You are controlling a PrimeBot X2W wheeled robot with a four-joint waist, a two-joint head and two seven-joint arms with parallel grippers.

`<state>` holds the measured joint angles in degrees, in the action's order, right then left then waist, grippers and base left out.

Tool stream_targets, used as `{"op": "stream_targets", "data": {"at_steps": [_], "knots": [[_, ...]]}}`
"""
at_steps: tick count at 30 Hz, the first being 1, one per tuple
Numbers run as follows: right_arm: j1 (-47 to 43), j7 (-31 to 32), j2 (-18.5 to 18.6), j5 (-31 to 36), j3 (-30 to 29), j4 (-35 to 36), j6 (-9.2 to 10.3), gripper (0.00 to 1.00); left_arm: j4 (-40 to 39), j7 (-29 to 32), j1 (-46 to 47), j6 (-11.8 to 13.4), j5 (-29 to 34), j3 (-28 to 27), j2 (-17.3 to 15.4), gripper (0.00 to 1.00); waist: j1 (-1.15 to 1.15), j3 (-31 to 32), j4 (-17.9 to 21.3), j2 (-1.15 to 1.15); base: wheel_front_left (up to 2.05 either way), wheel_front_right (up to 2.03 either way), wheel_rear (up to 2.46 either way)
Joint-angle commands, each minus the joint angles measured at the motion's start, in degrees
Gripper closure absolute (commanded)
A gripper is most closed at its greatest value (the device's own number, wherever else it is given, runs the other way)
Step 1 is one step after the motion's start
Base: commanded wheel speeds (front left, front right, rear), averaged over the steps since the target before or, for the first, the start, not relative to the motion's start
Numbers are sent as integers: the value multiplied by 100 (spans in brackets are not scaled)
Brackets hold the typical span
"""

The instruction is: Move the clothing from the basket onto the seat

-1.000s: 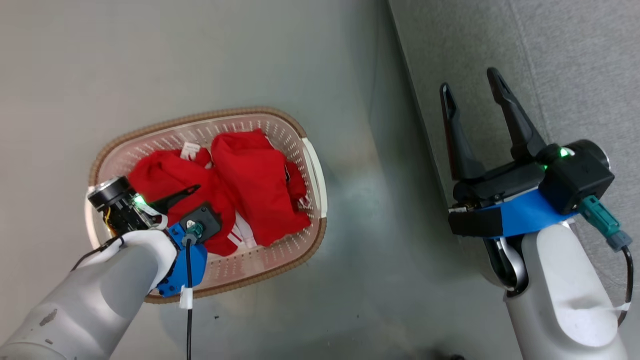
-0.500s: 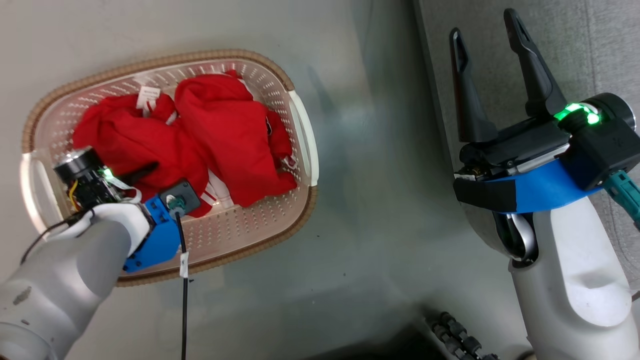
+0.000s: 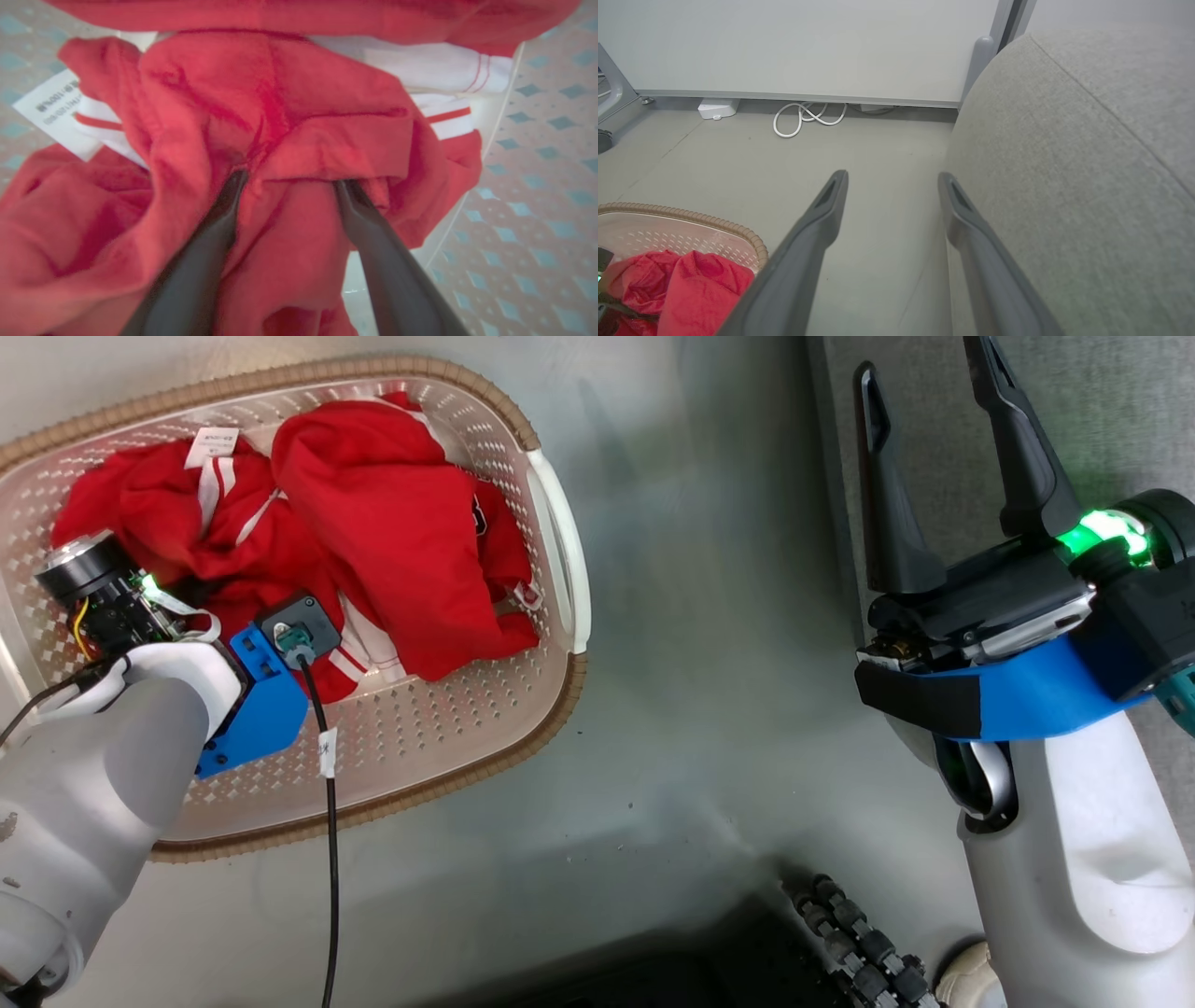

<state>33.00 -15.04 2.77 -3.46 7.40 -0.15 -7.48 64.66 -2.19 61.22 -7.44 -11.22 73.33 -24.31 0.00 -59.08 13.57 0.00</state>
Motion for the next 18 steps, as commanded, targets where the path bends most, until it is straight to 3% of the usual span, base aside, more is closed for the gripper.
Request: {"op": "stream_targets", "data": {"at_steps": [1,5,6,8,18], "knots": [[110,-22,20,27,-2,42,-3,0,36,12,116,-6,-18,17,-10,0,0,-42,-2,0,0,0,0],[122,-22,20,57,-17,56,-3,0,85,72,137,-7,-29,17,34,0,0,-99,-15,0,0,0,0],[130,-22,20,66,-21,56,-3,0,95,98,129,-7,-32,18,45,12,0,-105,-21,0,0,0,0],[138,-22,20,66,-22,50,-3,0,89,107,130,-7,-38,18,61,100,0,-107,-30,0,0,0,0],[125,-22,20,106,-52,3,-3,0,48,121,30,-7,-118,18,182,100,0,-27,-66,0,0,0,0]]}}
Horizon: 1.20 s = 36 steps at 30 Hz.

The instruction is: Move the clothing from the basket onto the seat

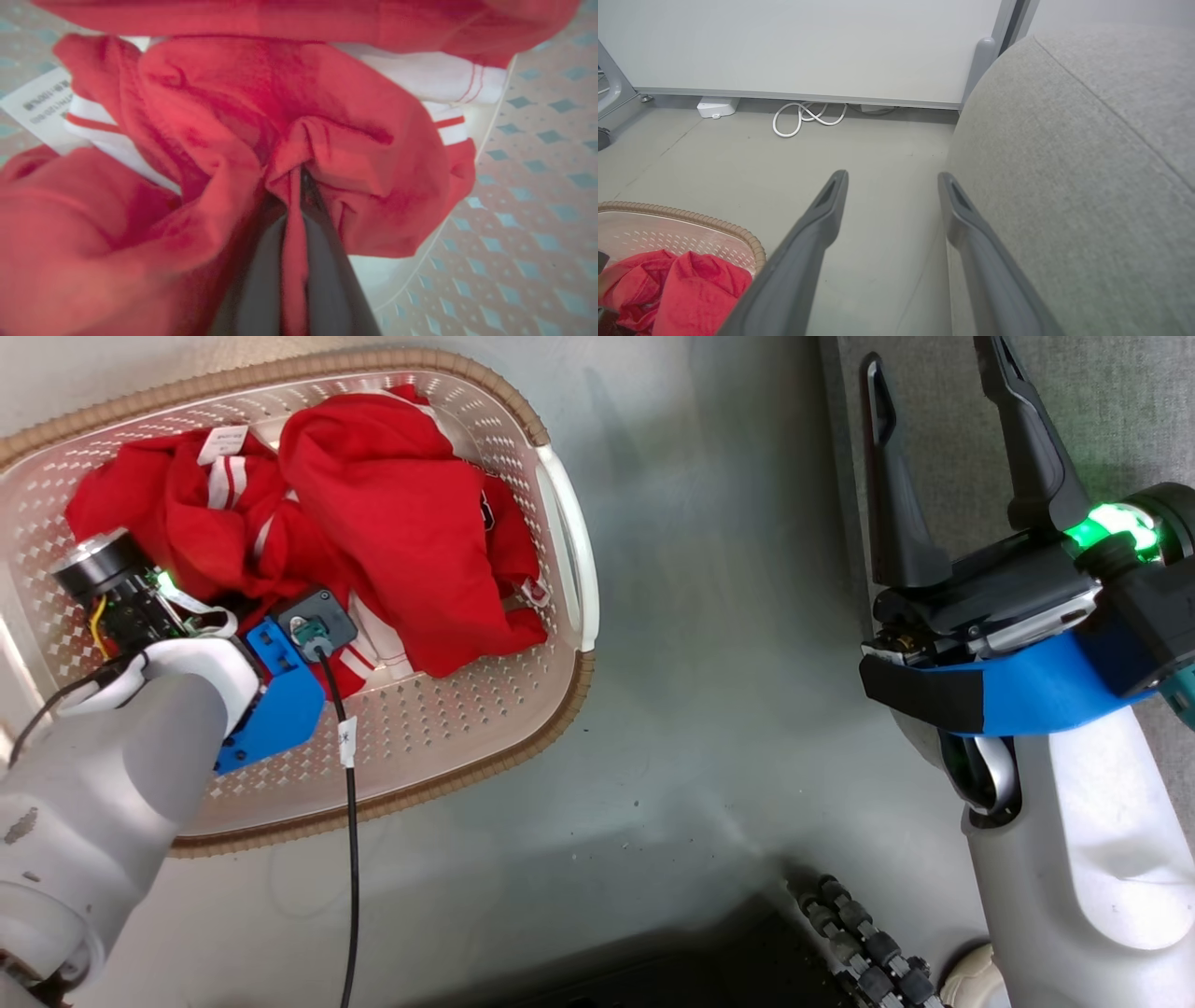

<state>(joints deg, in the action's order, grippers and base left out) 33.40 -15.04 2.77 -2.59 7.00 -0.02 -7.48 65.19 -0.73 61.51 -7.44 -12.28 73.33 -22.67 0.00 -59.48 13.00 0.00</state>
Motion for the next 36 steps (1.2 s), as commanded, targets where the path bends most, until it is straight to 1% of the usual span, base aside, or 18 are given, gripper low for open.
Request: {"op": "stream_targets", "data": {"at_steps": [1,9,19,20,25,30,36], "knots": [[88,-22,20,25,-21,-21,-3,0,-10,-33,-7,-7,-40,18,38,100,0,36,-20,0,0,0,0],[22,-22,20,57,-63,-93,-3,0,-92,-268,-117,-7,-273,18,257,100,0,377,-161,0,0,0,0],[-175,-22,20,235,-176,-243,-2,0,-142,-865,-293,-7,-689,18,692,100,0,1046,-511,0,0,0,0],[-175,-22,20,235,-176,-243,-2,0,-142,-865,-293,-7,-689,18,692,100,0,1046,-511,0,0,0,0],[-261,-22,21,335,-209,-344,-2,0,-124,-1167,-416,-7,-844,17,932,100,0,1469,-710,0,0,0,0],[-425,-22,22,419,-256,-448,-2,0,-144,-1374,-489,-7,-1152,17,1103,100,0,1905,-896,0,0,0,0],[-616,-22,29,486,-267,-586,-2,0,-321,-1451,-593,-7,-1472,-61,1207,100,0,2414,-1055,0,0,0,0]]}}
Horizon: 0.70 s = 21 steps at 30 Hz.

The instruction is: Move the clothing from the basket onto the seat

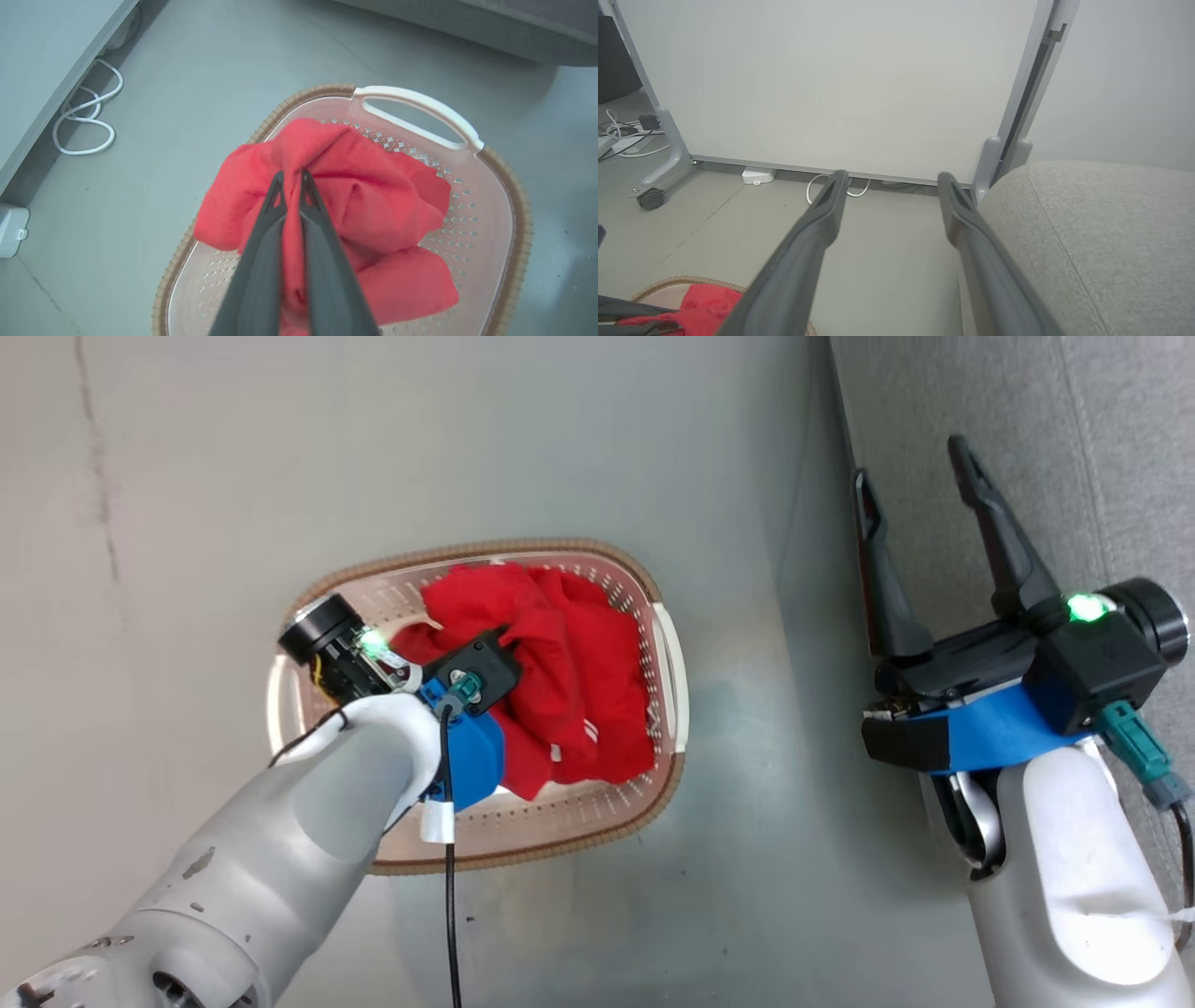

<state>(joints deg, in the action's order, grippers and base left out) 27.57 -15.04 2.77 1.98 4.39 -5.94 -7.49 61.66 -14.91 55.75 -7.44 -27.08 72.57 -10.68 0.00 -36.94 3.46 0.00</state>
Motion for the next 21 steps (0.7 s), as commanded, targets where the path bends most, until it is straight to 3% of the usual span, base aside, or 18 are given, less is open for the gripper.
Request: {"op": "stream_targets", "data": {"at_steps": [1,21], "knots": [[-56,-22,47,32,-11,-3,-1,0,-70,-35,-20,-7,-25,-55,11,100,0,238,-121,0,0,0,0],[-774,-22,183,-53,-91,-238,-1,0,-2433,-37,-703,217,498,-1734,82,100,0,1649,-351,0,0,0,0]]}}
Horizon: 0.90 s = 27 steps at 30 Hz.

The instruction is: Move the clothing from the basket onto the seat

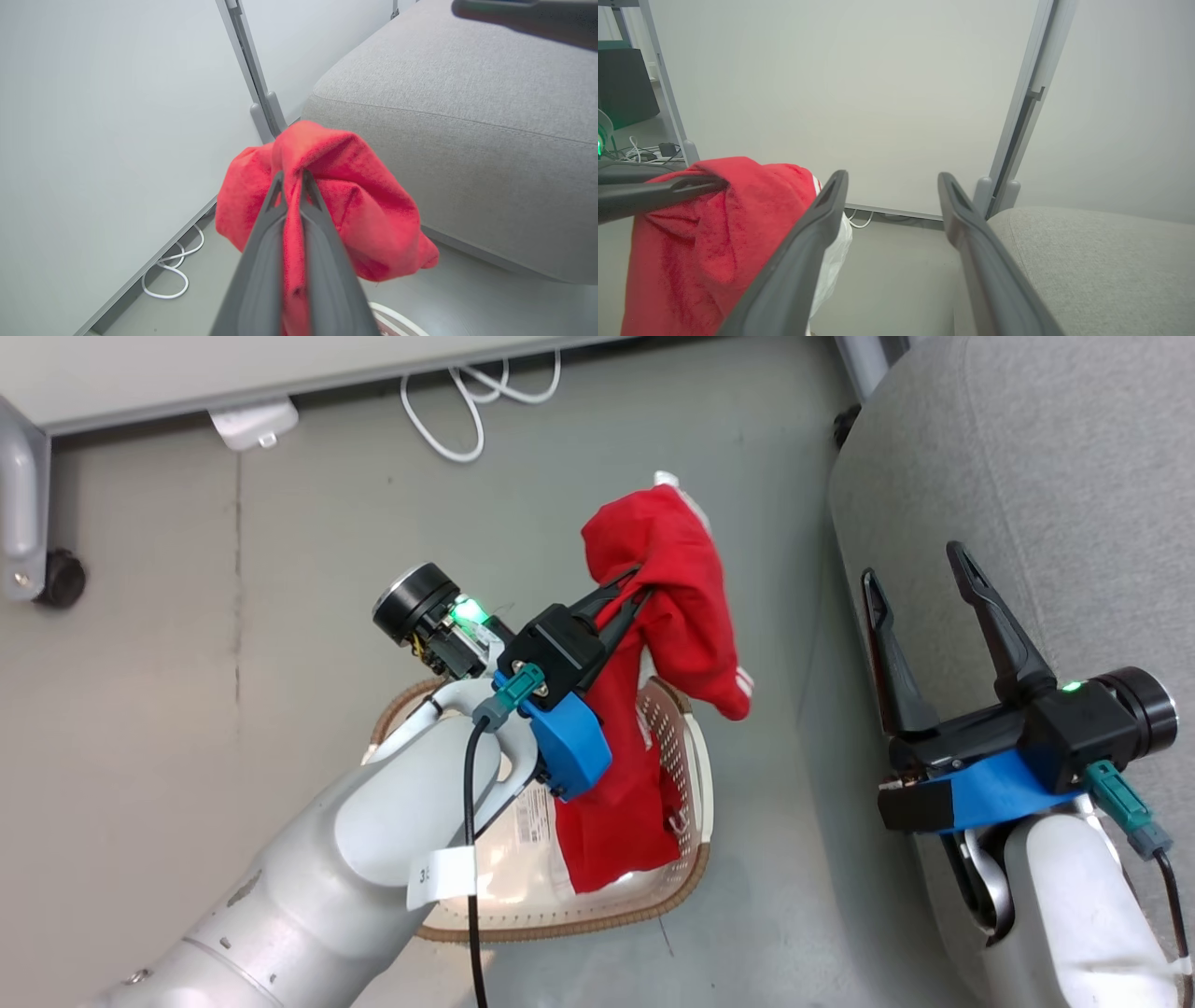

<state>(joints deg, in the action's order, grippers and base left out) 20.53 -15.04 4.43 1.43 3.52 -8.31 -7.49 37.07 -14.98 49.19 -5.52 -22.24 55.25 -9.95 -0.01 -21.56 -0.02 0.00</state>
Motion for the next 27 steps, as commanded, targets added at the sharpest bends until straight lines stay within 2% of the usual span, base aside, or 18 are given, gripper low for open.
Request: {"op": "stream_targets", "data": {"at_steps": [1,11,27], "knots": [[-122,-22,14,0,-9,-2,-1,0,-73,-30,-80,21,64,-72,17,100,1,190,-4,0,0,0,0],[-573,-22,3,-44,-85,-49,-1,0,-755,-31,-330,-61,329,-598,110,100,1,878,-79,0,0,0,0],[-1041,-22,-29,-88,-70,-70,-1,0,-983,-30,-591,-152,454,-742,58,100,1,1447,-165,0,0,0,0]]}}
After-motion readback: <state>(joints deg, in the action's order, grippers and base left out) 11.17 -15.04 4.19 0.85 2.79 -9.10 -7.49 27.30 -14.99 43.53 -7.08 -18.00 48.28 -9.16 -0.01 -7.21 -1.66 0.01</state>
